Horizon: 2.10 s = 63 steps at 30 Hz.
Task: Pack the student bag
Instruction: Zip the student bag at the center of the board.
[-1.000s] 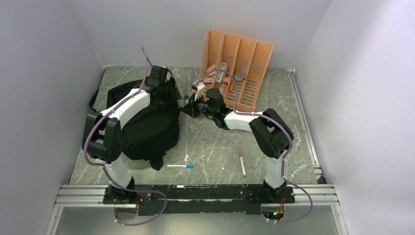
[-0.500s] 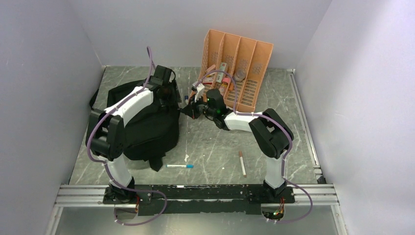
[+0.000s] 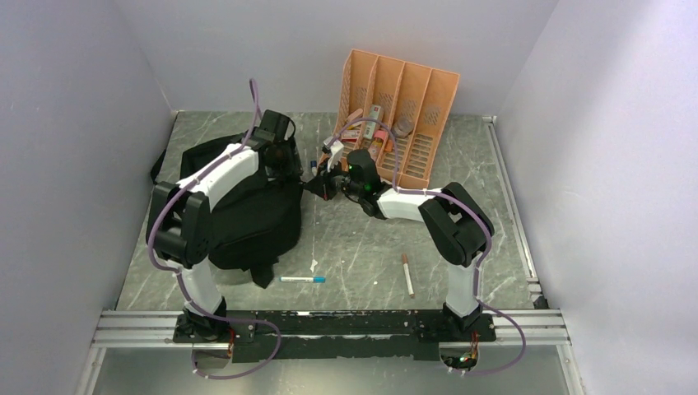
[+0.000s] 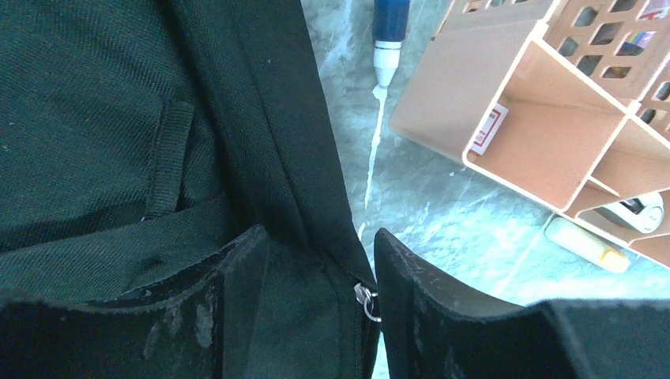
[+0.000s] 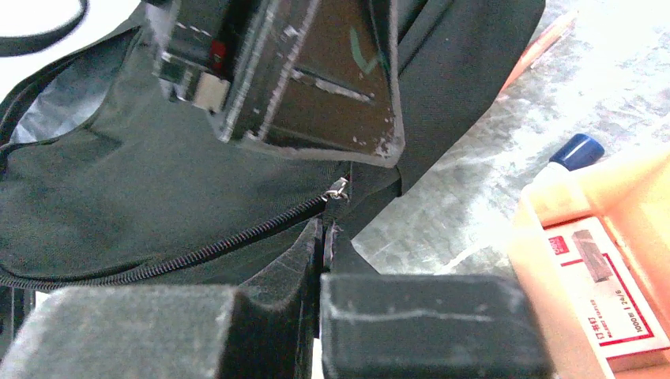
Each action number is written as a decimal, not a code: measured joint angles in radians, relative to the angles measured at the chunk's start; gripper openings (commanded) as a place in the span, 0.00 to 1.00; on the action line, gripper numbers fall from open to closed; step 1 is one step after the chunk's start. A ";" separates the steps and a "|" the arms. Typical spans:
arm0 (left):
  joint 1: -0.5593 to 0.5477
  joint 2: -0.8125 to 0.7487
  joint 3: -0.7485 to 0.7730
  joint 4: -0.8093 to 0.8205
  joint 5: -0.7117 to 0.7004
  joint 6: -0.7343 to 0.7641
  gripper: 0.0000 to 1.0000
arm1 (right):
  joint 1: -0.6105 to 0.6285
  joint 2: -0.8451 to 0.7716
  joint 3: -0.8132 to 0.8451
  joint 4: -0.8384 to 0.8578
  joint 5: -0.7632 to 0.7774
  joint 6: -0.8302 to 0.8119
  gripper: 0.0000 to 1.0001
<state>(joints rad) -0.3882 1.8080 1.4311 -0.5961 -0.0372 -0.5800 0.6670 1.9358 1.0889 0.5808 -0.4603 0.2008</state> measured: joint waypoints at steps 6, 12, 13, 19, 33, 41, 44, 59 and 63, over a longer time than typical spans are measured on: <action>0.000 0.057 0.000 0.008 0.010 -0.015 0.53 | 0.002 0.000 0.000 0.005 -0.022 -0.004 0.00; 0.000 0.082 0.000 0.013 0.019 -0.018 0.05 | 0.008 0.000 0.000 -0.002 -0.026 -0.012 0.00; 0.000 0.082 0.000 0.015 0.021 -0.013 0.05 | 0.008 0.000 0.000 -0.003 -0.026 -0.014 0.00; 0.000 0.103 0.022 0.006 0.026 -0.010 0.05 | 0.013 -0.006 0.000 -0.045 -0.023 -0.039 0.00; 0.031 0.185 0.116 -0.025 0.049 -0.004 0.05 | 0.144 -0.167 -0.001 -0.253 -0.060 -0.137 0.00; 0.045 0.213 0.156 -0.032 0.049 -0.012 0.05 | 0.249 -0.192 -0.003 -0.286 -0.051 -0.138 0.00; 0.056 0.216 0.162 -0.042 0.061 -0.017 0.05 | 0.272 -0.192 -0.006 -0.277 -0.048 -0.131 0.00; 0.117 -0.105 -0.044 0.031 0.132 0.088 0.62 | 0.282 -0.237 -0.092 -0.204 0.145 -0.058 0.00; 0.109 -0.235 -0.146 0.021 0.142 0.121 0.64 | 0.282 -0.237 -0.115 -0.196 0.156 -0.048 0.00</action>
<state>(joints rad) -0.2794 1.5726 1.2850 -0.5755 0.1047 -0.4587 0.9485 1.6985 0.9741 0.3847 -0.3046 0.1532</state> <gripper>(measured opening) 0.619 0.016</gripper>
